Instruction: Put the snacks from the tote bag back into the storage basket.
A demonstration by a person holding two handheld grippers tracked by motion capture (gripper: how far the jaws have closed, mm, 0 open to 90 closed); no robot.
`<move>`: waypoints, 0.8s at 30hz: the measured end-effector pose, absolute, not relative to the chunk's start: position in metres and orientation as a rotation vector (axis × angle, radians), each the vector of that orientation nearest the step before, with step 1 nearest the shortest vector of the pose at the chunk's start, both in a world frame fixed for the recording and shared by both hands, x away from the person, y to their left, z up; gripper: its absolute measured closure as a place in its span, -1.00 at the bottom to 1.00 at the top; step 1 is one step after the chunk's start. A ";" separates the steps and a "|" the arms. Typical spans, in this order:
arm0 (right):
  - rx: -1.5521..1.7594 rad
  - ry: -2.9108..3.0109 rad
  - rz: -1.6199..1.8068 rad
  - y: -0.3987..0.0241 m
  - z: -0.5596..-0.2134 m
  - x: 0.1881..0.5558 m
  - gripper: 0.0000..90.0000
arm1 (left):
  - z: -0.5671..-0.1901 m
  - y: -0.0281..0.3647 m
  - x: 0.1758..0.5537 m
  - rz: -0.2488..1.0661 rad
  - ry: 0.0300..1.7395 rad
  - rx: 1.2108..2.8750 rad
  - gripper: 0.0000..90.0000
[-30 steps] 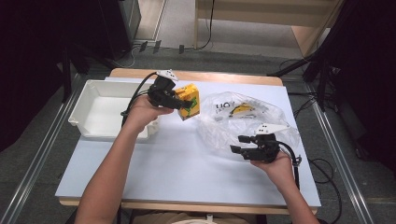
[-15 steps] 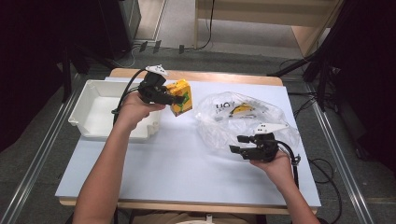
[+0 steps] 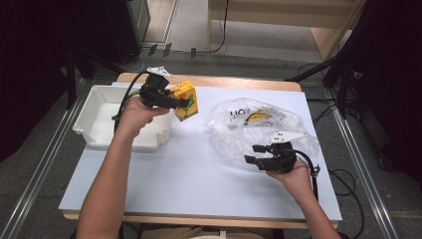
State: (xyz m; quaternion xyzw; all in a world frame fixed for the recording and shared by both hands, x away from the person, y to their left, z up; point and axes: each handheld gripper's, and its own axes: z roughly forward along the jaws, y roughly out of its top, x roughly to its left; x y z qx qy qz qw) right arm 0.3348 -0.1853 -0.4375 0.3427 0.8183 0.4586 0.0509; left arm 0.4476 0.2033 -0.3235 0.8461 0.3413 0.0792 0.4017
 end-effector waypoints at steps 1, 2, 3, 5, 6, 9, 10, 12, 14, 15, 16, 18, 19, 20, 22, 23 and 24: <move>1.043 2.490 1.396 -0.185 -0.438 0.335 -0.02 | -0.323 0.205 0.448 0.195 0.865 2.139 0.16; 1.043 2.491 1.394 -0.185 -0.438 0.335 -0.02 | -0.323 0.206 0.448 0.195 0.867 2.137 0.16; 1.042 2.492 1.394 -0.185 -0.438 0.335 -0.02 | -0.323 0.207 0.448 0.197 0.867 2.137 0.16; 1.039 2.493 1.390 -0.185 -0.438 0.335 -0.02 | -0.322 0.209 0.448 0.199 0.871 2.136 0.16; 1.038 2.494 1.389 -0.185 -0.438 0.335 -0.02 | -0.321 0.210 0.448 0.200 0.878 2.130 0.16; 1.043 2.497 1.387 -0.185 -0.438 0.335 -0.02 | -0.319 0.215 0.448 0.214 0.888 2.127 0.16; 1.041 2.498 1.386 -0.185 -0.438 0.335 -0.02 | -0.318 0.216 0.448 0.216 0.886 2.128 0.16; 1.044 2.499 1.381 -0.185 -0.438 0.335 -0.02 | -0.317 0.219 0.448 0.222 0.898 2.123 0.16; 1.046 2.499 1.380 -0.185 -0.438 0.335 -0.02 | -0.316 0.222 0.447 0.230 0.902 2.120 0.16; 1.044 2.500 1.379 -0.185 -0.438 0.335 -0.02 | -0.315 0.222 0.447 0.232 0.904 2.118 0.16; 1.044 2.500 1.376 -0.185 -0.438 0.334 -0.02 | -0.315 0.224 0.447 0.235 0.909 2.117 0.16; 1.044 2.501 1.374 -0.185 -0.438 0.334 -0.02 | -0.314 0.226 0.447 0.244 0.915 2.117 0.16; 1.044 2.501 1.377 -0.185 -0.438 0.334 -0.02 | -0.313 0.227 0.447 0.249 0.917 2.118 0.16; 1.044 2.501 1.376 -0.185 -0.438 0.334 -0.02 | -0.313 0.228 0.447 0.255 0.920 2.118 0.16; 1.043 2.503 1.375 -0.185 -0.438 0.334 -0.02 | -0.312 0.230 0.447 0.258 0.928 2.115 0.16; 1.043 2.503 1.373 -0.185 -0.438 0.334 -0.02 | -0.312 0.231 0.447 0.260 0.927 2.117 0.16; 1.041 2.503 1.374 -0.185 -0.438 0.334 -0.02 | -0.312 0.232 0.448 0.265 0.931 2.116 0.16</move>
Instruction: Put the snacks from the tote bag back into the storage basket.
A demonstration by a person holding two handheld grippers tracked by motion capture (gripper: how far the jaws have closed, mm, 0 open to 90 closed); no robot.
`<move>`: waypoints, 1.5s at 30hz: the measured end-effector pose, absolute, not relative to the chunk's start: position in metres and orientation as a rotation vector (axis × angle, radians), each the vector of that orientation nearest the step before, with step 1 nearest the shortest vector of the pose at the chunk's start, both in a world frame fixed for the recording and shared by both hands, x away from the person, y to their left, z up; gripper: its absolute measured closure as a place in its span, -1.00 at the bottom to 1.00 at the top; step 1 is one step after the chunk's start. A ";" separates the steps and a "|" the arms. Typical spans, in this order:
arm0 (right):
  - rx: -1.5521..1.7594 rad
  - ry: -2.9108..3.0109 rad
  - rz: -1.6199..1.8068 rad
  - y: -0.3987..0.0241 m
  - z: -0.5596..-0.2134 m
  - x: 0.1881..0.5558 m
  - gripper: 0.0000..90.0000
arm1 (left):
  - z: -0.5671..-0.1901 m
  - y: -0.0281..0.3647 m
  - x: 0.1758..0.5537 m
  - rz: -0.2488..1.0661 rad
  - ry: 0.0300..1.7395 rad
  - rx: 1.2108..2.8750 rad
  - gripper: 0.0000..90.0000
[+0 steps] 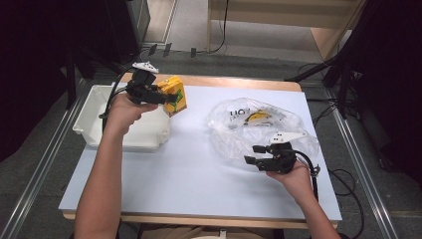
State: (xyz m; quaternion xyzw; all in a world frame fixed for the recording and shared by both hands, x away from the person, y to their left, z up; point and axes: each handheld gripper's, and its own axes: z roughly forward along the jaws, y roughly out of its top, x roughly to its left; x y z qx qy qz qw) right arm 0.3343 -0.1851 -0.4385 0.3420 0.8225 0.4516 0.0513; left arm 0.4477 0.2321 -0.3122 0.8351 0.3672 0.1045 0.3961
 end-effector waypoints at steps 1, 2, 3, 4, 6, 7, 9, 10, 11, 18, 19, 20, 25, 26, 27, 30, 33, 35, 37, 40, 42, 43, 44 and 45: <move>1.040 2.504 1.373 -0.185 -0.439 0.334 -0.02 | -0.312 0.233 0.448 0.270 0.932 2.118 0.16; 1.040 2.505 1.373 -0.185 -0.439 0.334 -0.02 | -0.312 0.234 0.449 0.271 0.935 2.121 0.16; 1.038 2.505 1.373 -0.185 -0.439 0.334 -0.02 | -0.312 0.235 0.450 0.272 0.940 2.118 0.16; 1.039 2.506 1.373 -0.185 -0.439 0.334 -0.02 | -0.313 0.236 0.450 0.274 0.947 2.114 0.16; 1.041 2.511 1.367 -0.185 -0.439 0.334 -0.02 | -0.314 0.237 0.452 0.272 0.953 2.113 0.16; 1.041 2.513 1.365 -0.185 -0.439 0.334 -0.02 | -0.315 0.238 0.453 0.269 0.954 2.117 0.16; 1.039 2.513 1.362 -0.185 -0.439 0.334 -0.02 | -0.317 0.241 0.454 0.251 0.962 2.101 0.16; 1.040 2.513 1.362 -0.185 -0.439 0.334 -0.02 | -0.318 0.243 0.455 0.238 0.966 2.095 0.16; 1.043 2.513 1.360 -0.185 -0.439 0.334 -0.02 | -0.318 0.245 0.455 0.242 0.970 2.097 0.16; 1.037 2.521 1.352 -0.185 -0.440 0.334 -0.02 | -0.319 0.252 0.456 0.281 1.004 2.099 0.16; 1.038 2.521 1.352 -0.185 -0.440 0.334 -0.02 | -0.319 0.252 0.457 0.291 1.007 2.103 0.16; 1.038 2.519 1.354 -0.185 -0.440 0.334 -0.02 | -0.320 0.253 0.457 0.296 1.009 2.108 0.16; 1.037 2.511 1.358 -0.185 -0.439 0.333 -0.02 | -0.322 0.257 0.459 0.311 1.031 2.108 0.16; 1.039 2.508 1.359 -0.185 -0.439 0.333 -0.02 | -0.322 0.258 0.459 0.311 1.034 2.108 0.16; 1.039 2.509 1.360 -0.185 -0.439 0.333 -0.01 | -0.322 0.259 0.459 0.317 1.039 2.103 0.16; 1.039 2.512 1.362 -0.186 -0.439 0.333 -0.02 | -0.323 0.264 0.460 0.326 1.051 2.094 0.16; 1.042 2.504 1.365 -0.186 -0.440 0.333 0.00 | -0.324 0.267 0.461 0.333 1.050 2.095 0.16; 1.051 2.496 1.370 -0.187 -0.439 0.332 0.00 | -0.325 0.270 0.461 0.339 1.056 2.089 0.16; 1.050 2.491 1.375 -0.188 -0.439 0.332 0.00 | -0.326 0.272 0.462 0.353 1.066 2.090 0.16; 1.053 2.498 1.371 -0.188 -0.439 0.332 -0.01 | -0.328 0.276 0.463 0.353 1.079 2.086 0.16; 1.048 2.496 1.372 -0.187 -0.439 0.332 -0.01 | -0.330 0.278 0.464 0.355 1.087 2.079 0.16; 1.040 2.494 1.373 -0.187 -0.438 0.331 -0.01 | -0.331 0.279 0.464 0.358 1.088 2.080 0.16; 1.036 2.493 1.376 -0.187 -0.438 0.331 -0.01 | -0.332 0.279 0.464 0.363 1.092 2.076 0.16; 1.030 2.492 1.383 -0.187 -0.438 0.331 -0.01 | -0.332 0.280 0.465 0.369 1.093 2.078 0.16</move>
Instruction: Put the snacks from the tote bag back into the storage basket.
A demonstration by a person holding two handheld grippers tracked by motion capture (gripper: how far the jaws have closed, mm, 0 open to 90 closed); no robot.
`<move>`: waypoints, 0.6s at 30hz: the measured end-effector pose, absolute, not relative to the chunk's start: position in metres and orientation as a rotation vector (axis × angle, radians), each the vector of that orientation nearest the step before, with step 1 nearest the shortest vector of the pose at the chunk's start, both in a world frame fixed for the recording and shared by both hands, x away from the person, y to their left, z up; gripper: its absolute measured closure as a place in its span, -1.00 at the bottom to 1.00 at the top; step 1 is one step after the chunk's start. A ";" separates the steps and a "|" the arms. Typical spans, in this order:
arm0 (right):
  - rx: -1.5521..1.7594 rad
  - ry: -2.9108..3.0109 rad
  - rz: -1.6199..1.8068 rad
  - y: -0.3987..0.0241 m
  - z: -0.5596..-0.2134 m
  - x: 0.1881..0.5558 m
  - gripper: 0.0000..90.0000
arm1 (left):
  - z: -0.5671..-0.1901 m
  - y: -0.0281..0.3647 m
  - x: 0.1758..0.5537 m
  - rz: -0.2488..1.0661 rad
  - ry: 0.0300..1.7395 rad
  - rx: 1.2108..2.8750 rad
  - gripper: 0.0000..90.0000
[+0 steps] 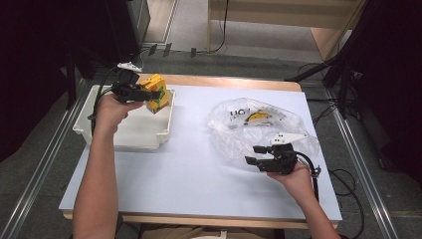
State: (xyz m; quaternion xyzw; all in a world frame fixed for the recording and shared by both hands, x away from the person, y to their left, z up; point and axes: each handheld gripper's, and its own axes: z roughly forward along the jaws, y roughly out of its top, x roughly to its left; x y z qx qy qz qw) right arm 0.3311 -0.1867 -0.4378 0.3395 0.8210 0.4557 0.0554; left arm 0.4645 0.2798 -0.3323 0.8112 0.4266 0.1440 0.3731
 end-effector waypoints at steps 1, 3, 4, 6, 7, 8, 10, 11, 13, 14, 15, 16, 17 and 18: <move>1.031 2.492 1.386 -0.187 -0.438 0.331 -0.01 | -0.333 0.280 0.465 0.376 1.095 2.083 0.16; 1.029 2.493 1.385 -0.187 -0.438 0.331 -0.01 | -0.335 0.280 0.466 0.383 1.108 2.088 0.16; 1.028 2.493 1.384 -0.186 -0.438 0.331 -0.01 | -0.336 0.280 0.466 0.383 1.107 2.092 0.16; 1.024 2.493 1.386 -0.186 -0.438 0.331 -0.01 | -0.338 0.281 0.467 0.374 1.114 2.087 0.16; 1.022 2.494 1.388 -0.186 -0.438 0.331 -0.01 | -0.339 0.281 0.468 0.371 1.117 2.082 0.16; 1.022 2.493 1.388 -0.186 -0.438 0.331 -0.01 | -0.340 0.282 0.468 0.368 1.118 2.084 0.16; 1.022 2.493 1.390 -0.186 -0.438 0.331 -0.01 | -0.342 0.282 0.469 0.369 1.123 2.086 0.16; 1.021 2.493 1.390 -0.186 -0.438 0.331 -0.01 | -0.343 0.283 0.470 0.370 1.129 2.088 0.16; 1.021 2.493 1.392 -0.186 -0.438 0.331 -0.01 | -0.345 0.284 0.471 0.366 1.138 2.086 0.16; 1.022 2.493 1.390 -0.186 -0.438 0.331 -0.01 | -0.346 0.285 0.471 0.365 1.138 2.085 0.16; 1.022 2.494 1.390 -0.186 -0.438 0.331 -0.01 | -0.348 0.286 0.472 0.369 1.145 2.079 0.16; 1.022 2.494 1.390 -0.186 -0.438 0.331 -0.01 | -0.349 0.287 0.472 0.370 1.145 2.080 0.16; 1.024 2.495 1.389 -0.186 -0.438 0.331 -0.01 | -0.350 0.287 0.472 0.371 1.149 2.077 0.16; 1.022 2.495 1.389 -0.186 -0.438 0.331 -0.01 | -0.351 0.288 0.473 0.374 1.156 2.070 0.16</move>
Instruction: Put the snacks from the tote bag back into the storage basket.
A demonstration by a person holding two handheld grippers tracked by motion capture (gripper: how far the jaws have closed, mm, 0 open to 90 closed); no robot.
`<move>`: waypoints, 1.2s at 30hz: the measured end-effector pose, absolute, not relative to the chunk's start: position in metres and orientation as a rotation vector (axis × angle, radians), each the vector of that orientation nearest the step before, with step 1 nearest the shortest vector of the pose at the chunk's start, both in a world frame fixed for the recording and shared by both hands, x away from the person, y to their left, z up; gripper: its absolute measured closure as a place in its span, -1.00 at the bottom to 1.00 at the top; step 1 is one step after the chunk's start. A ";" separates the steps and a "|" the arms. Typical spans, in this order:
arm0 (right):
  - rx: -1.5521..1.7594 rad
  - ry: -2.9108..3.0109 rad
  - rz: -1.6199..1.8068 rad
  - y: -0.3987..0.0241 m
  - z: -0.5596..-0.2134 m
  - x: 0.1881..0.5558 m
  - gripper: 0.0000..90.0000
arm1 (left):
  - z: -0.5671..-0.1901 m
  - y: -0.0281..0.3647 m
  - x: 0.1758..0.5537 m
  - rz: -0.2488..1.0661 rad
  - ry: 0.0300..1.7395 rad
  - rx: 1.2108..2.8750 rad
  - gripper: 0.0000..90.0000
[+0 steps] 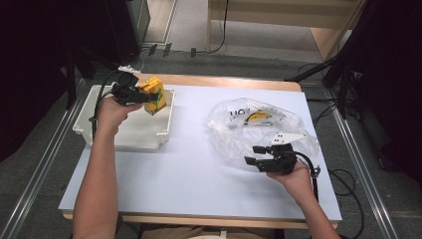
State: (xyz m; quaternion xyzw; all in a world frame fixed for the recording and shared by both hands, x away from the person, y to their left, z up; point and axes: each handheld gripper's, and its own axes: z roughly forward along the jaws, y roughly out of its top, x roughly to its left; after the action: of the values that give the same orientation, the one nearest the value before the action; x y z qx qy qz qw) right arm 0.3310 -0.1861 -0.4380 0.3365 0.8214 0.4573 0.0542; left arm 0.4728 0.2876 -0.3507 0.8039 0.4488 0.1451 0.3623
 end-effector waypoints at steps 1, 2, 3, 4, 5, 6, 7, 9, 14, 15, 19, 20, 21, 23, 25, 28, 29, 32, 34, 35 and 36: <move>1.021 2.496 1.390 -0.186 -0.438 0.331 -0.01 | -0.352 0.288 0.473 0.370 1.158 2.066 0.16; 1.023 2.497 1.389 -0.186 -0.438 0.331 -0.01 | -0.353 0.289 0.474 0.371 1.157 2.066 0.16; 1.023 2.497 1.388 -0.186 -0.438 0.331 -0.01 | -0.354 0.289 0.474 0.370 1.158 2.065 0.16; 1.024 2.497 1.389 -0.186 -0.438 0.331 -0.01 | -0.355 0.289 0.474 0.374 1.161 2.065 0.16; 1.025 2.496 1.390 -0.186 -0.438 0.331 -0.01 | -0.356 0.288 0.475 0.379 1.165 2.067 0.16; 1.022 2.492 1.388 -0.186 -0.438 0.331 -0.01 | -0.357 0.288 0.476 0.380 1.163 2.072 0.16; 1.018 2.487 1.386 -0.186 -0.438 0.331 -0.01 | -0.358 0.288 0.477 0.377 1.168 2.068 0.16; 1.023 2.472 1.397 -0.187 -0.436 0.331 0.00 | -0.361 0.289 0.478 0.374 1.172 2.062 0.16; 1.020 2.470 1.395 -0.187 -0.436 0.330 0.00 | -0.369 0.288 0.481 0.364 1.190 2.076 0.16; 1.020 2.472 1.395 -0.187 -0.436 0.330 0.00 | -0.370 0.288 0.481 0.362 1.197 2.072 0.16; 1.014 2.471 1.398 -0.186 -0.437 0.331 0.00 | -0.372 0.288 0.482 0.368 1.195 2.068 0.16; 1.015 2.473 1.394 -0.186 -0.437 0.331 0.00 | -0.373 0.288 0.483 0.370 1.199 2.067 0.16; 1.014 2.478 1.391 -0.186 -0.438 0.331 0.00 | -0.373 0.288 0.483 0.372 1.203 2.067 0.16; 1.013 2.481 1.388 -0.185 -0.438 0.331 0.00 | -0.377 0.288 0.484 0.381 1.207 2.073 0.16; 1.015 2.480 1.392 -0.186 -0.438 0.331 0.00 | -0.380 0.288 0.485 0.388 1.205 2.079 0.16; 1.026 2.481 1.387 -0.186 -0.438 0.331 0.00 | -0.385 0.286 0.487 0.396 1.202 2.076 0.16; 1.028 2.481 1.388 -0.186 -0.438 0.331 0.00 | -0.387 0.285 0.488 0.404 1.198 2.081 0.16; 1.034 2.485 1.387 -0.187 -0.439 0.331 0.00 | -0.392 0.283 0.489 0.403 1.190 2.086 0.16; 1.033 2.491 1.377 -0.187 -0.440 0.331 0.00 | -0.394 0.282 0.490 0.398 1.185 2.087 0.16; 1.031 2.492 1.379 -0.187 -0.440 0.331 0.00 | -0.394 0.282 0.490 0.398 1.183 2.090 0.16; 1.031 2.492 1.379 -0.187 -0.440 0.331 0.00 | -0.396 0.281 0.490 0.401 1.180 2.092 0.16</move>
State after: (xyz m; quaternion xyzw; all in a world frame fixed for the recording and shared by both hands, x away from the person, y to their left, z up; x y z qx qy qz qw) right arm 0.3315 -0.1866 -0.4402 0.3398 0.8214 0.4546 0.0561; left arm 0.4901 0.2809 -0.3956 0.8061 0.4546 0.1547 0.3458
